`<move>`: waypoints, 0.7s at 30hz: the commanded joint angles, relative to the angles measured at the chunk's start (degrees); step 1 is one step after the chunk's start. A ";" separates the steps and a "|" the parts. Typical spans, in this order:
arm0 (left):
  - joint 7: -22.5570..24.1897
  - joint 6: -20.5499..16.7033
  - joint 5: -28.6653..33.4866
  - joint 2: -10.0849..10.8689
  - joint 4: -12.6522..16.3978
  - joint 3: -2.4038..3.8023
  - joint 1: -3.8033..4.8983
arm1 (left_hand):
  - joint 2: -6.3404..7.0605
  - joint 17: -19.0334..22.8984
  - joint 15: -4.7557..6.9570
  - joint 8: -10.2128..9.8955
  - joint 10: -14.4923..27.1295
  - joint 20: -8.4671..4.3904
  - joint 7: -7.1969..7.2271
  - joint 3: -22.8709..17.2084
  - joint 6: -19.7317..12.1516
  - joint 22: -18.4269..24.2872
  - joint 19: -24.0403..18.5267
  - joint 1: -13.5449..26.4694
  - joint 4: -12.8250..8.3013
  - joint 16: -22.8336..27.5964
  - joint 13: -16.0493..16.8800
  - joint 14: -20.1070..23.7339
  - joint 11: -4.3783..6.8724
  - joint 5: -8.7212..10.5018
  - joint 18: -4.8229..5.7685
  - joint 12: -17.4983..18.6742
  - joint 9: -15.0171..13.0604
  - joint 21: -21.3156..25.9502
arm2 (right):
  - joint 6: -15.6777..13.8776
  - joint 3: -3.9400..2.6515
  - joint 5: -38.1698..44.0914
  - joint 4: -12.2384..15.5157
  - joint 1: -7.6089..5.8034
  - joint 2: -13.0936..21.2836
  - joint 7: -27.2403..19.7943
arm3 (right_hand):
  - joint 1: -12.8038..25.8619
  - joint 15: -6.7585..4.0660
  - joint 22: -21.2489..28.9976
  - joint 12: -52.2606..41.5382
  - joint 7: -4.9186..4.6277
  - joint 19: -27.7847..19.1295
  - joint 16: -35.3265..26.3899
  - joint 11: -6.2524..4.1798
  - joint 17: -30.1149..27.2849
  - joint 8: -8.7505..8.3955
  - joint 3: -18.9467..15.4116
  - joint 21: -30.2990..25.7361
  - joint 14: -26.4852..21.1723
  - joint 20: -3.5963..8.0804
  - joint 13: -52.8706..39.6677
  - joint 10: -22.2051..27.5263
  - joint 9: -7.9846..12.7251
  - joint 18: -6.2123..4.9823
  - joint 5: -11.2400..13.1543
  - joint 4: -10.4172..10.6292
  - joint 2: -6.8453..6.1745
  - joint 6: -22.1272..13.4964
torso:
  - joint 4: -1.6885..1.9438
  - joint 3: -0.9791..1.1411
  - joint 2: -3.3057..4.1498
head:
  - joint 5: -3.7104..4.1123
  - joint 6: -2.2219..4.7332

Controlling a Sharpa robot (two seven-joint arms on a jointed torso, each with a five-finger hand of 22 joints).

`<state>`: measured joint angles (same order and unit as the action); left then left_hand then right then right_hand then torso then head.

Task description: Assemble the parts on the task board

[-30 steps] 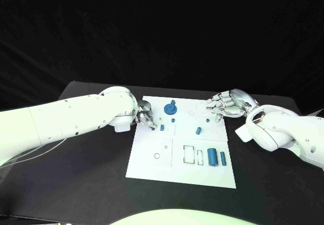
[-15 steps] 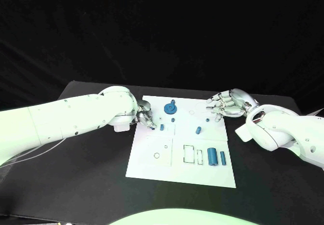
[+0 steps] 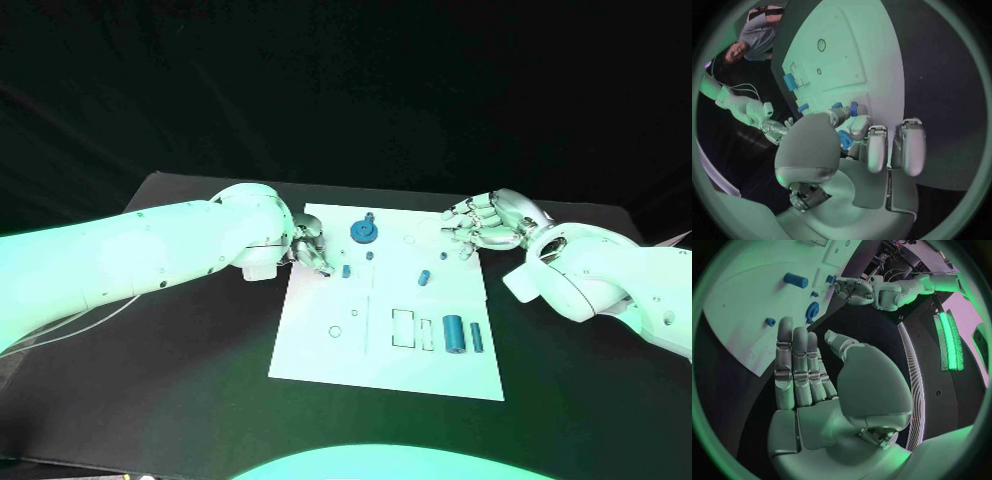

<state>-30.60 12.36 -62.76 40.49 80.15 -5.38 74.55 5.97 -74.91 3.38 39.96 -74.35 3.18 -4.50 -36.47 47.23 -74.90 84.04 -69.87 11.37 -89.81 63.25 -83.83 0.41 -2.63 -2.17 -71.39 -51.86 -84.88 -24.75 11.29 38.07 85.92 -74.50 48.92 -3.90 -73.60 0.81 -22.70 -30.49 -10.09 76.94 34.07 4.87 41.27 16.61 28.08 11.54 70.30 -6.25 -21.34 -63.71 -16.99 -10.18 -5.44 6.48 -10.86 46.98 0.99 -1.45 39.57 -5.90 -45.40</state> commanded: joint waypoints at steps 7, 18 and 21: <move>0.53 0.08 -0.38 -0.16 -0.36 -0.11 -0.16 | -0.63 -15.09 0.45 0.22 -0.27 -0.53 1.39 -2.18 1.61 -5.61 0.84 -0.21 -2.23 -0.19 0.26 -6.17 0.36 -0.36 0.00 0.06 -1.38 -0.32 | 0.91 -0.01 0.06 0.00 0.04 -0.02 -0.68 | 0.67 0.07 0.05 0.39 0.06 -0.27 -0.37 0.13 -0.08 0.39 -0.05 -0.01 0.29 -0.26 0.10 -0.29 0.09 -0.13 -0.22 0.38 -0.11 -0.50 | 0.01 0.01 0.01 | 0.04 0.11; 0.96 0.23 0.73 -0.45 -0.81 -0.11 -0.16 | -0.98 -15.09 0.53 0.39 -0.63 -0.62 1.48 -2.47 1.76 -5.83 0.96 -0.25 -2.37 -0.19 0.52 -6.17 0.46 -0.31 0.05 -0.13 -1.43 -0.43 | 0.91 -0.01 0.06 -0.01 0.04 -0.03 -0.67 | 0.67 0.07 0.05 0.39 0.06 -0.27 -0.37 0.13 -0.08 0.39 -0.05 -0.01 0.29 -0.26 0.10 -0.29 0.09 -0.13 -0.22 0.38 -0.11 -0.50 | -0.01 0.01 0.02 | 0.06 0.13; 1.17 0.35 0.91 -0.55 -0.83 -0.11 -0.16 | -1.02 -15.09 0.56 0.44 -0.75 -0.65 1.53 -2.60 1.76 -5.88 0.99 -0.38 -2.60 -0.19 0.60 -6.17 0.51 -0.28 0.07 -0.19 -1.46 -0.45 | 0.92 -0.01 0.06 -0.03 0.04 -0.04 -0.66 | 0.67 0.07 0.05 0.39 0.06 -0.27 -0.37 0.13 -0.08 0.39 -0.05 -0.01 0.29 -0.26 0.10 -0.29 0.09 -0.13 -0.22 0.38 -0.11 -0.50 | -0.03 0.00 0.03 | 0.06 0.09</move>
<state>-29.92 12.25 -62.42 40.16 79.37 -5.37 74.57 5.71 -74.91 3.58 40.06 -74.77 2.76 -4.40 -36.47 47.52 -74.91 84.03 -70.13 11.37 -89.81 63.79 -84.04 0.82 -2.54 -2.17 -71.39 -51.86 -85.11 -24.69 11.29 38.03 85.89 -74.50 48.91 -3.90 -73.60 0.81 -22.70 -30.49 -10.09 76.94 34.07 4.87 41.27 16.61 28.08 11.53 70.30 -6.25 -21.30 -63.71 -16.99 -10.19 -5.44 6.48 -10.86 46.99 0.98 -1.44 39.59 -5.84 -45.26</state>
